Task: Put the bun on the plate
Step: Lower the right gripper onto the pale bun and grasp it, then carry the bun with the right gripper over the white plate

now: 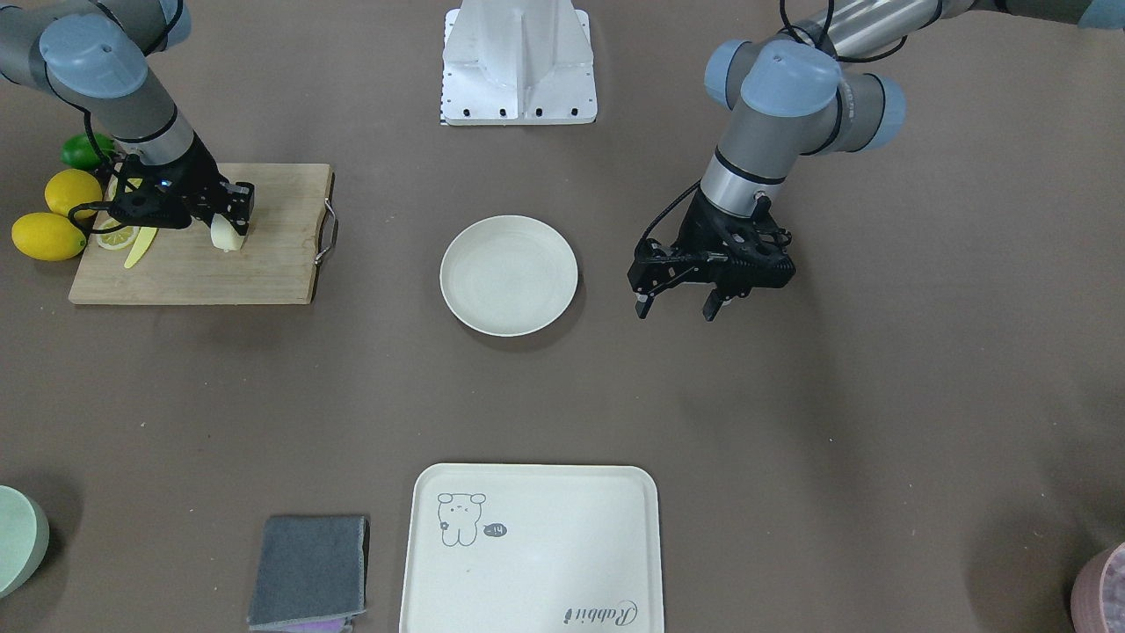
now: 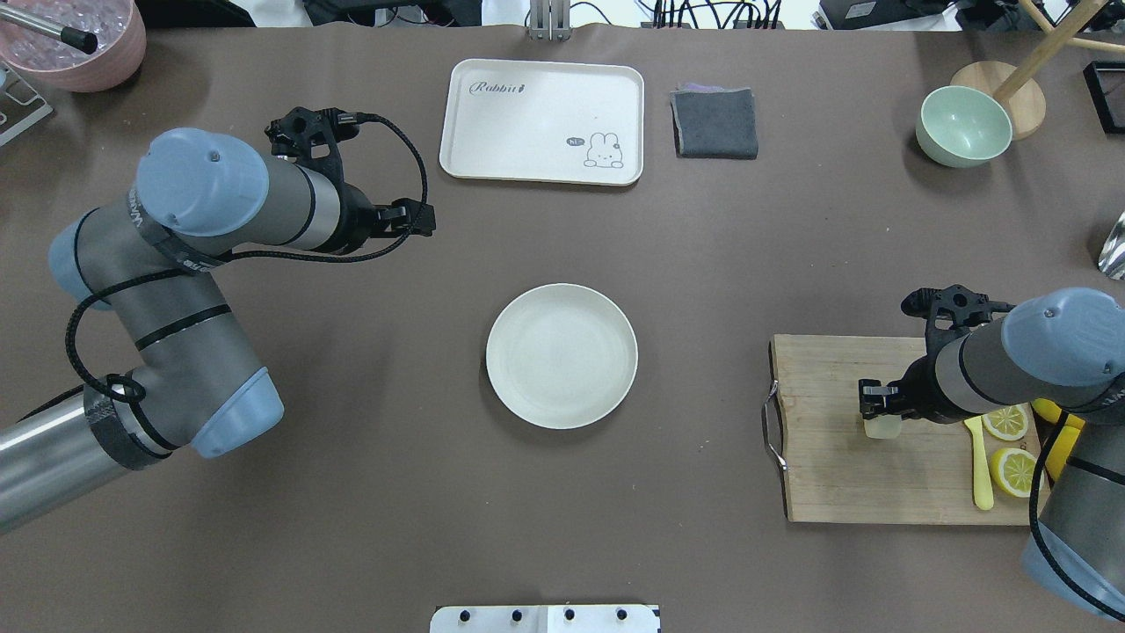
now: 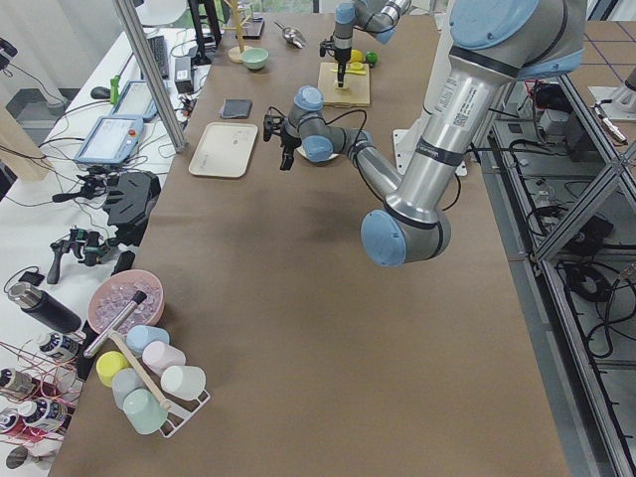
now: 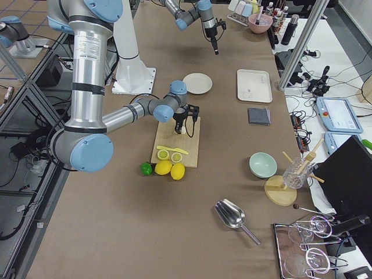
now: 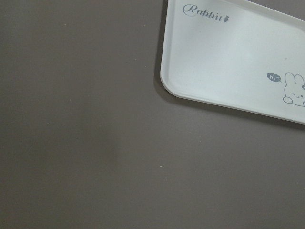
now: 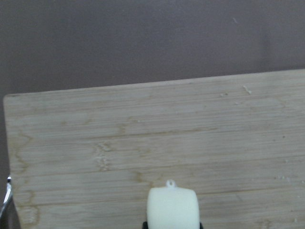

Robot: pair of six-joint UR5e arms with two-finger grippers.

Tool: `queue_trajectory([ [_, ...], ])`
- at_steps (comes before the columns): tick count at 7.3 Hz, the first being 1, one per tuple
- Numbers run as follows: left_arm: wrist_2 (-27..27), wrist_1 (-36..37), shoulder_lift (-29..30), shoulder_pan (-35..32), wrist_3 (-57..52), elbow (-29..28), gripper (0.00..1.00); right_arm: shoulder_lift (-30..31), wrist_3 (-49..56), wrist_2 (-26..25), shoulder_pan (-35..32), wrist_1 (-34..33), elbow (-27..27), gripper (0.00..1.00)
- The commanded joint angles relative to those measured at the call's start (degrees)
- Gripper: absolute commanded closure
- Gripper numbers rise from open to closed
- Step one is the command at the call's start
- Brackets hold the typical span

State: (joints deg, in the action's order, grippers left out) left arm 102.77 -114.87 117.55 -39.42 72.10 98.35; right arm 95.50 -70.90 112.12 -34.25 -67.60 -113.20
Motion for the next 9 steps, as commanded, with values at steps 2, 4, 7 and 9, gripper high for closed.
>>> queue_trajectory([
  [2,0.2,0.0,-1.2,-1.4,-1.3,0.8,0.02,-5.2,0.0,4.1,-3.2,-2.9,-4.4,1.0],
  [4,0.4,-0.2,-3.6,-3.0,-5.4,0.8,0.02,-24.9,-0.3,3.3,-1.3,-24.0,-3.7,1.0],
  [7,1.2,-0.9,-5.4,-4.2,-5.5,0.9,0.02,-41.7,-2.5,-3.9,5.9,-30.2,5.5,1.0],
  [9,2.1,-0.9,-5.8,-5.1,-5.6,0.8,0.02,-46.3,-1.7,-6.0,6.3,-27.8,13.3,1.0],
])
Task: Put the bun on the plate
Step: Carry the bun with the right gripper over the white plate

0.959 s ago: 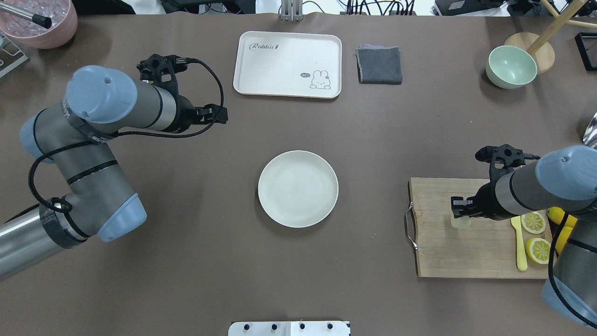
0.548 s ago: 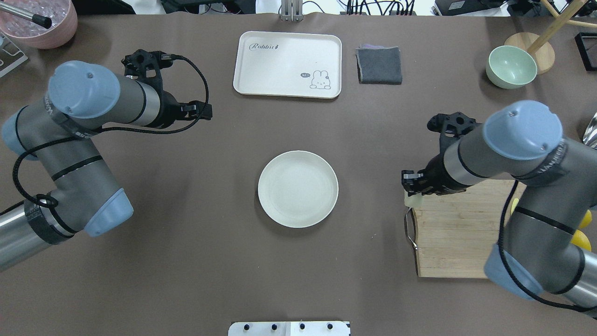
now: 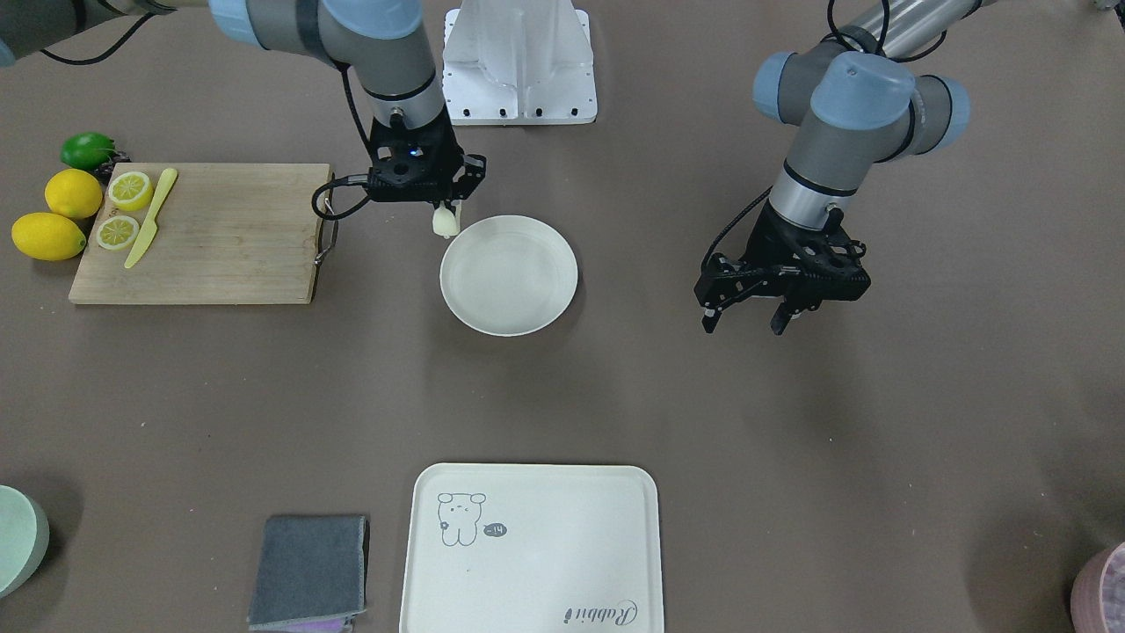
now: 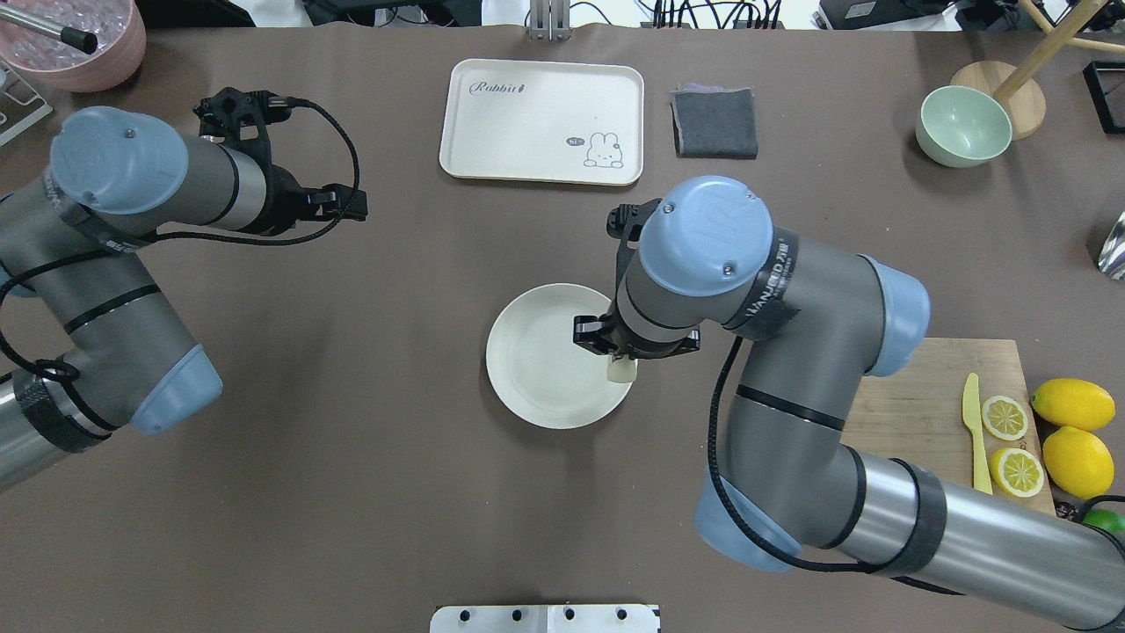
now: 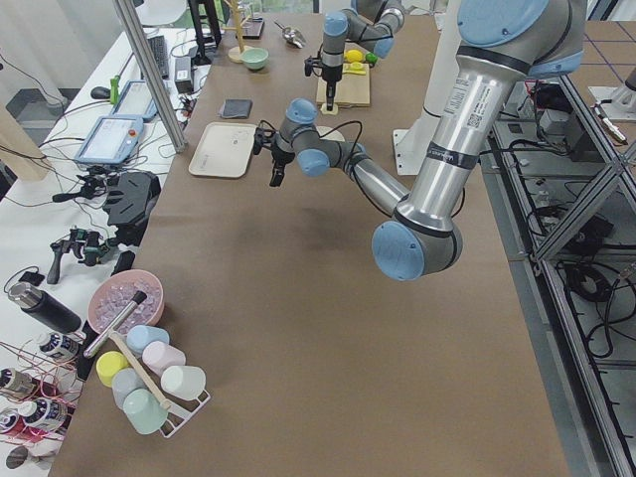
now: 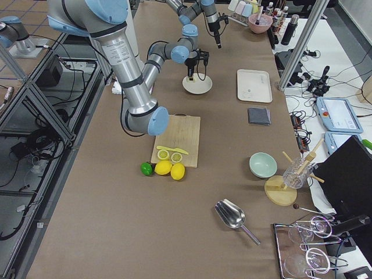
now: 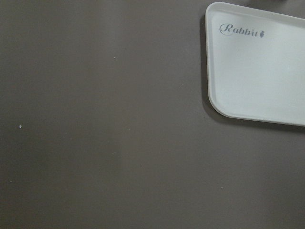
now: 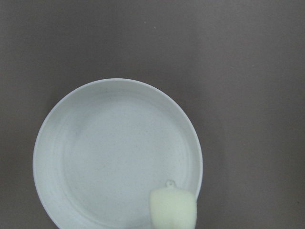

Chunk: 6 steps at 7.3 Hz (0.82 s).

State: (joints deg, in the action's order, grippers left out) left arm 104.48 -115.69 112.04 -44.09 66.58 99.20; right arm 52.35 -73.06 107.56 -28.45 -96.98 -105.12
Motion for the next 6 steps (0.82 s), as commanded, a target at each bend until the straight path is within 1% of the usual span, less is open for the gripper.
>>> queue_trajectory([
  [1,0.4,-0.1,-0.3,-0.6,0.0,-0.1,0.02,-6.1,-0.1,-1.8,0.5,6.8,12.2,1.0],
  [2,0.4,-0.1,-0.3,-0.7,0.0,-0.3,0.02,-6.4,-0.2,-1.8,0.7,9.6,14.9,1.0],
  [4,0.3,0.0,-0.3,-0.7,0.0,-0.4,0.02,-6.3,0.2,-1.8,1.7,9.7,17.2,1.0],
  [5,0.3,0.1,-0.2,-0.8,0.0,-0.4,0.02,-5.9,0.3,-1.8,2.2,9.7,17.5,0.78],
  [6,0.3,0.1,-0.2,-1.0,0.0,-0.4,0.02,-5.7,0.2,-1.8,2.8,9.5,17.4,0.05],
])
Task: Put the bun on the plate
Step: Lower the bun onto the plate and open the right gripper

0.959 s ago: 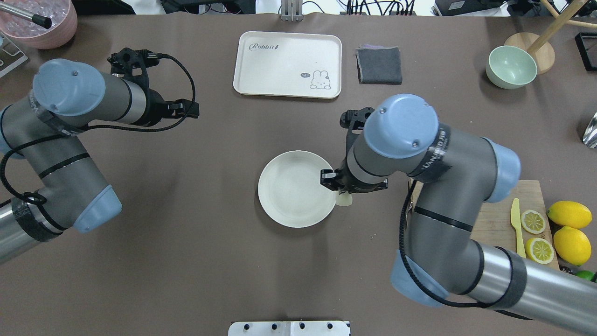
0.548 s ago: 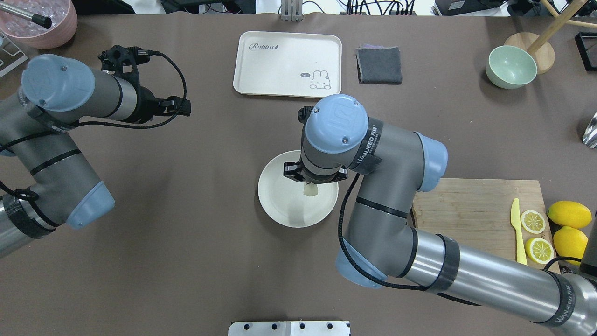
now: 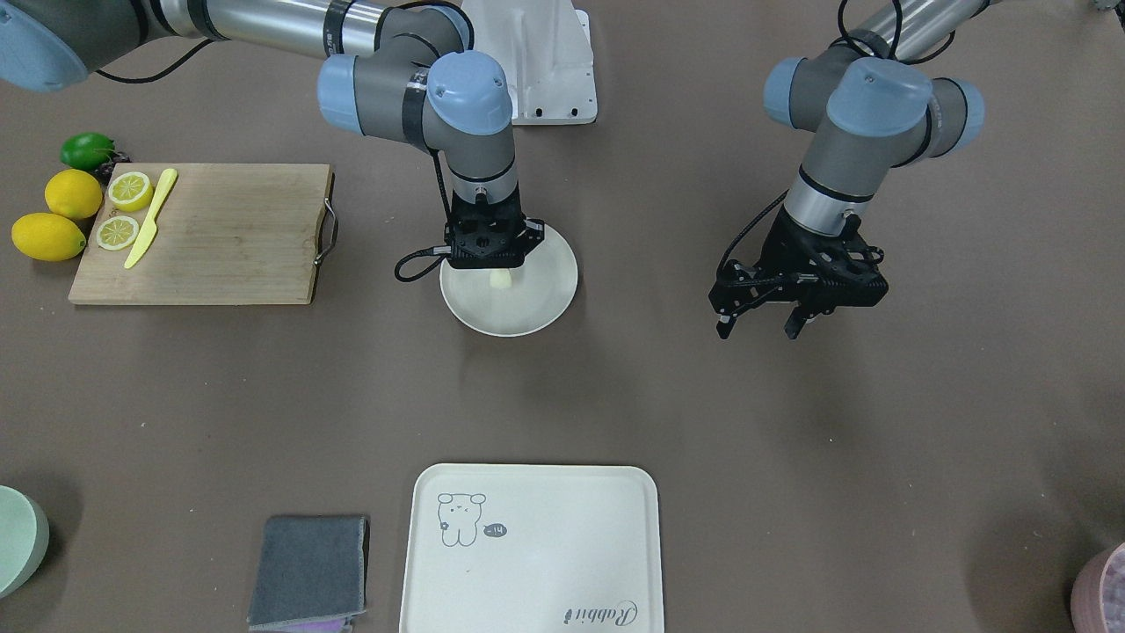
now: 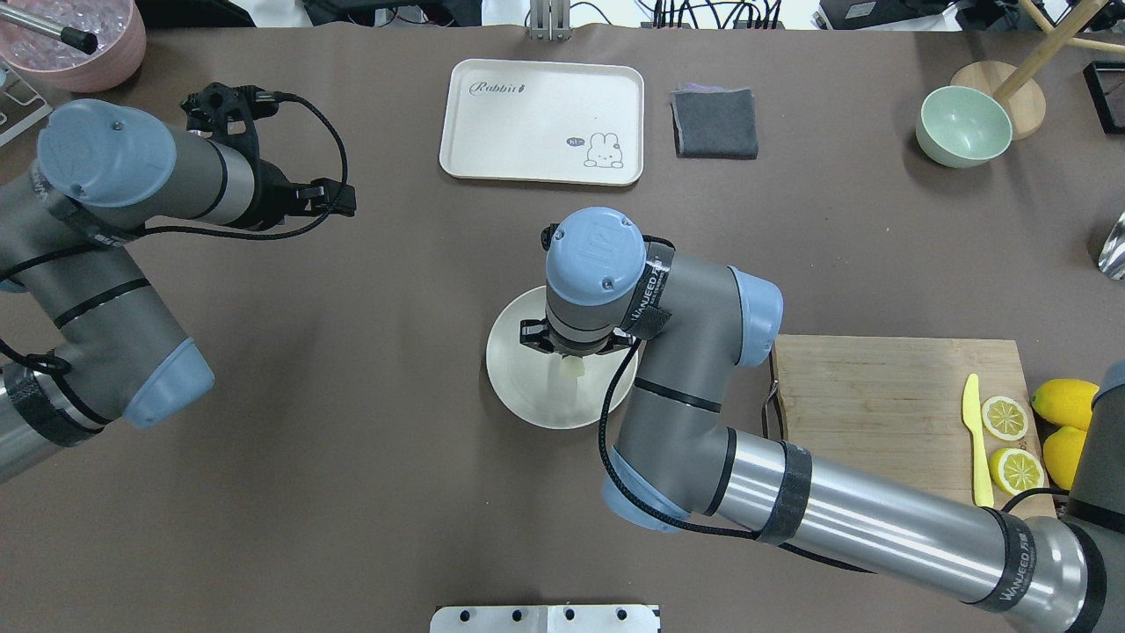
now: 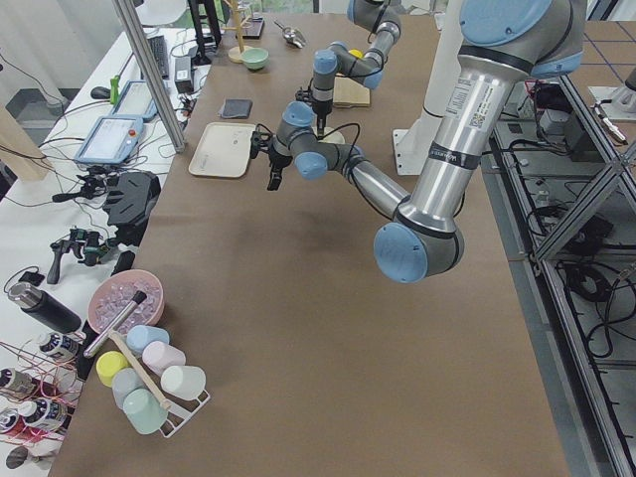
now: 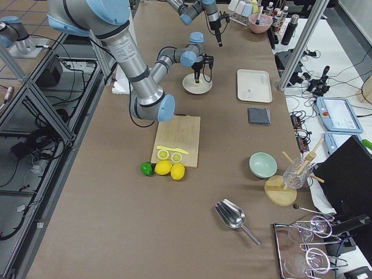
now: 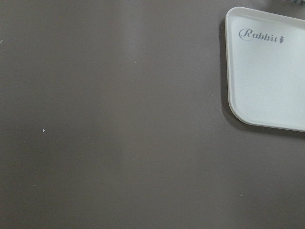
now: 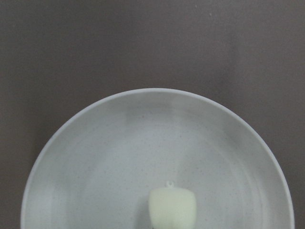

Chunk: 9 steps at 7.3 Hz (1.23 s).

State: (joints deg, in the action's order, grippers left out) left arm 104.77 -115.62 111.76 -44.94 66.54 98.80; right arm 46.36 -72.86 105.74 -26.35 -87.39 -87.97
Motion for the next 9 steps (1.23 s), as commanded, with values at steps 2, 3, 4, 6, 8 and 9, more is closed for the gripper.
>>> queue_trajectory([
  [2,0.1,0.1,0.0,-0.5,0.0,0.0,0.02,-0.1,-0.5,0.0,1.1,-0.2,0.2,0.0],
  [3,0.1,0.2,0.0,-0.7,0.0,0.0,0.02,-0.3,-0.8,0.0,1.1,-0.3,-0.4,0.0],
  [4,-0.2,0.2,0.0,-0.7,0.0,0.0,0.02,-0.2,-0.8,0.2,0.6,-0.4,-0.9,0.0],
  [6,-0.4,0.4,0.1,-0.7,0.0,-0.2,0.02,-0.2,-0.6,1.4,-2.6,-0.6,-1.6,0.0],
  [8,-0.4,0.5,0.1,-0.7,0.1,-0.2,0.02,0.0,-0.1,2.9,-4.1,-0.8,-1.6,0.0],
  [9,-0.5,0.4,0.3,-0.6,0.0,-0.9,0.02,0.0,0.2,2.9,-4.7,-3.5,-3.0,0.0],
])
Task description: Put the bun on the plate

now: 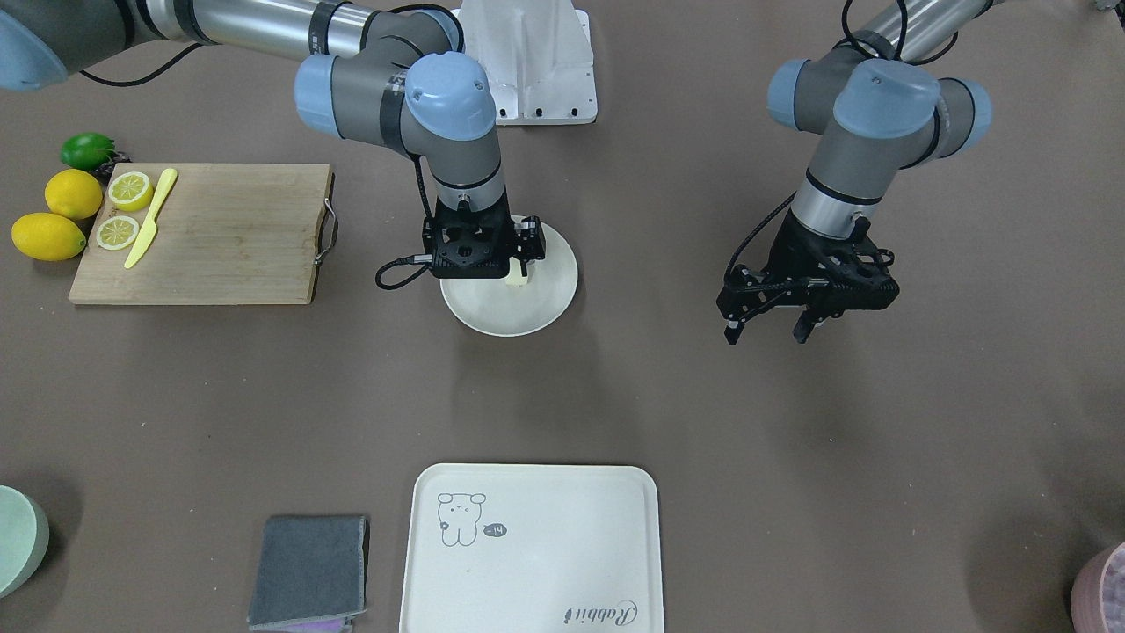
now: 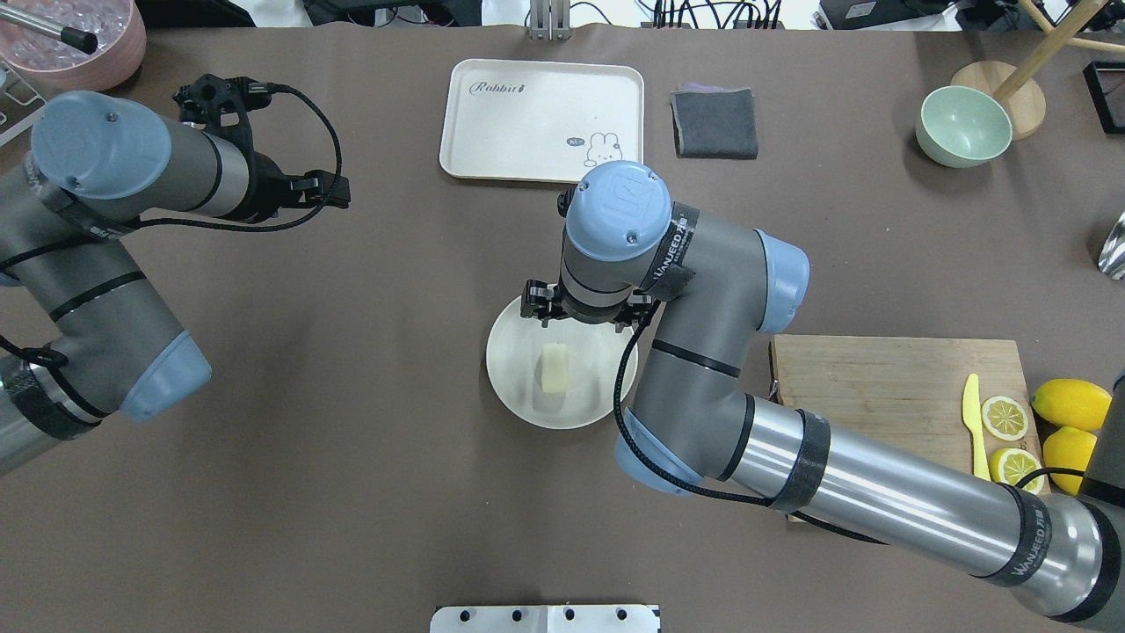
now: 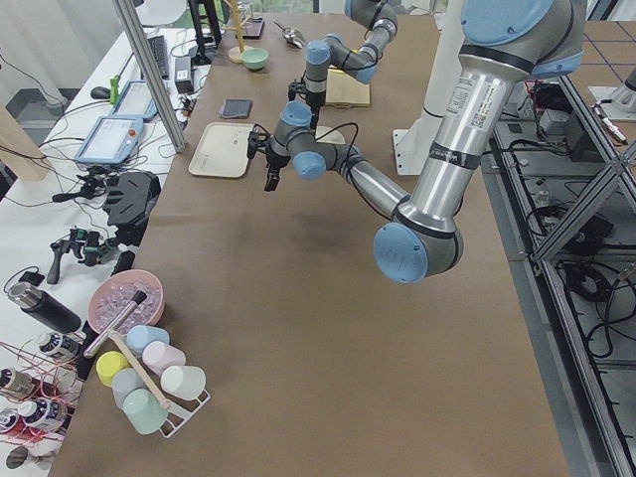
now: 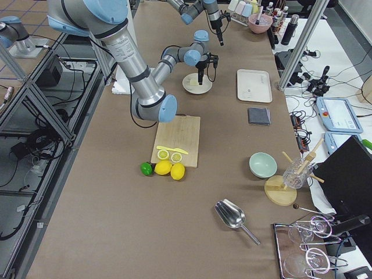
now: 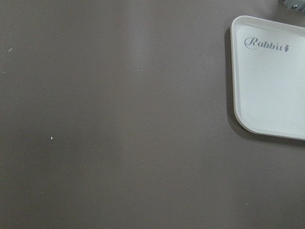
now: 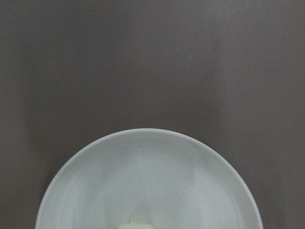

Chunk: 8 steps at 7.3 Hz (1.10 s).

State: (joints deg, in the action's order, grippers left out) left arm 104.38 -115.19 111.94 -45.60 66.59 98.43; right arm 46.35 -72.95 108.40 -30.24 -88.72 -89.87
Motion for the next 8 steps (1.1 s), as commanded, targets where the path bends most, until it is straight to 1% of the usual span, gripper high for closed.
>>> queue_trajectory([
  [1,-0.2,-0.3,0.3,0.1,-0.1,-1.6,0.02,0.1,0.4,1.7,-1.7,-6.0,-4.3,0.0],
  [3,-0.5,-1.2,0.6,-0.8,-1.1,-1.4,0.02,2.8,3.9,6.1,-5.5,-13.9,-12.5,0.0],
  [4,-4.2,-2.5,0.0,-1.2,-1.8,-1.4,0.02,6.4,7.4,8.0,-8.8,-15.3,-15.7,0.0],
  [5,-6.1,-2.2,-0.2,-1.4,-7.3,-1.7,0.02,11.4,12.7,10.8,-13.5,-15.3,-18.1,0.0],
  [6,-5.4,-1.9,-0.3,-4.0,-10.1,-1.7,0.02,16.1,19.8,12.6,-19.1,-15.3,-19.5,0.0],
  [8,1.8,-2.8,-3.6,-8.4,-12.7,-1.6,0.02,23.4,36.2,16.9,-29.8,-15.3,-19.6,0.0],
])
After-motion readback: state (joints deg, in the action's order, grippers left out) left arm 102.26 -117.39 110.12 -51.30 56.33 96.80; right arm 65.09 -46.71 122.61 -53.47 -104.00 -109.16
